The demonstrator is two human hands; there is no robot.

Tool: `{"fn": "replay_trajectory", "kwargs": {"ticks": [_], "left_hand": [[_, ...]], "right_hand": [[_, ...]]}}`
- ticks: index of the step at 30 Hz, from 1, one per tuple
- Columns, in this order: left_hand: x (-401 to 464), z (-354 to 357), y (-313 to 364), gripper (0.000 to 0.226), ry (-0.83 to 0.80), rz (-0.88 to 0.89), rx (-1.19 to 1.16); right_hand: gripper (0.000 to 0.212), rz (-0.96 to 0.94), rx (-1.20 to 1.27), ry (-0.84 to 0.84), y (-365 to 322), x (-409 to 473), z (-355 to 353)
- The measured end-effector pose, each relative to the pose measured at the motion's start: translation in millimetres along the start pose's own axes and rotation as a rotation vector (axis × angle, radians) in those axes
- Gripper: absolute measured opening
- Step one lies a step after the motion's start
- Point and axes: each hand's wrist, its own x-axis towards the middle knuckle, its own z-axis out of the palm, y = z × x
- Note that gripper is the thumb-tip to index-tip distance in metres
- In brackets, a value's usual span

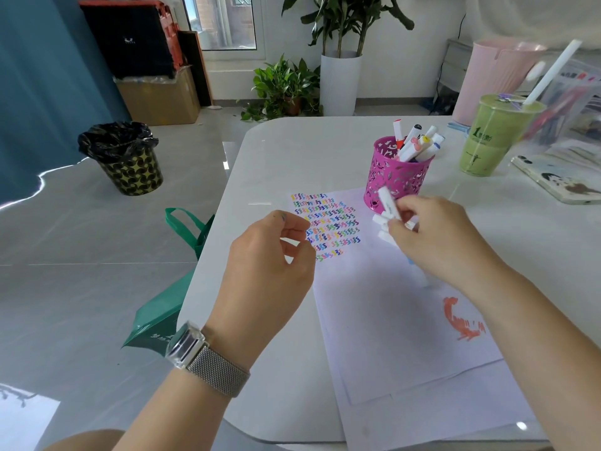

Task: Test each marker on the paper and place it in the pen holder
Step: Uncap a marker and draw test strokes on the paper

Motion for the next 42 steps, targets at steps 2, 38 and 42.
{"fn": "replay_trajectory", "kwargs": {"ticks": [2, 38, 42], "left_hand": [[-1, 2, -1, 0.015, -0.018, -0.018, -0.011], [-8, -3, 26, 0.031, -0.623, -0.383, -0.59], [-9, 1, 27, 0.032, -0.622, -0.391, -0.636]], "right_hand": [[0.016, 0.035, 0.253, 0.011, -7, 1, -6], [0.043, 0.147, 1.003, 0.056, -66, -27, 11], [0.044, 0.158, 1.06, 0.058, -68, -29, 11]]}}
